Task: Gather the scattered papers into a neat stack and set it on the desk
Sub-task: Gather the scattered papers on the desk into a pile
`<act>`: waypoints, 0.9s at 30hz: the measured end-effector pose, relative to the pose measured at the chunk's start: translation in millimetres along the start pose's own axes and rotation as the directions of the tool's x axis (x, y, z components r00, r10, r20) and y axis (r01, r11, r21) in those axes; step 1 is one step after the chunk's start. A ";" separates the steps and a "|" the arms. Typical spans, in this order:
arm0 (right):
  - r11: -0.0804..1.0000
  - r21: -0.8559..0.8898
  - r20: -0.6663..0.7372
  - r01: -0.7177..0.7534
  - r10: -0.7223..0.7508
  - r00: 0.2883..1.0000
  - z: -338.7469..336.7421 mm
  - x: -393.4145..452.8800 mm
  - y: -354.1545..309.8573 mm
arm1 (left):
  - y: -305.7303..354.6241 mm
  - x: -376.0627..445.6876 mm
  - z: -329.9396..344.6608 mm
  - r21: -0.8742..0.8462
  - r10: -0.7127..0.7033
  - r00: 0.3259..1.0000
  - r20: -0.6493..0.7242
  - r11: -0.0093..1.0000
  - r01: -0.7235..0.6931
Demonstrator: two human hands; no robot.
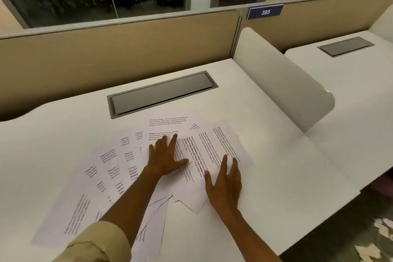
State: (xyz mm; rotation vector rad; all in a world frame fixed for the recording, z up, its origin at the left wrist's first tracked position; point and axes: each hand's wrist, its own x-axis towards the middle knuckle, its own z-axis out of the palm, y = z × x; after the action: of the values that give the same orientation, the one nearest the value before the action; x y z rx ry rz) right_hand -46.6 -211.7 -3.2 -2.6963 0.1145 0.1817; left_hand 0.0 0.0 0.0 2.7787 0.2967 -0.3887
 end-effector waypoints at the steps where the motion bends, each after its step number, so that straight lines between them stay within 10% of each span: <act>1: 1.000 0.009 0.012 -0.014 0.014 1.000 -0.5 -2.9 -1.6 | -1.0 0.5 -0.8 0.011 0.005 1.000 0.002 1.000 -0.005; 27: 0.994 0.025 0.056 0.111 -0.112 0.992 25.1 9.0 -8.2 | 16.9 17.6 -13.8 -0.203 -0.099 0.995 -0.027 0.975 0.091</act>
State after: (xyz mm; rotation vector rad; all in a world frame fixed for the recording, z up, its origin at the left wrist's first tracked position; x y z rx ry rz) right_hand -39.7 -194.1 -23.6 -2.6646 -0.0517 0.2227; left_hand 23.9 -8.2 12.1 2.5820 0.4530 -0.3117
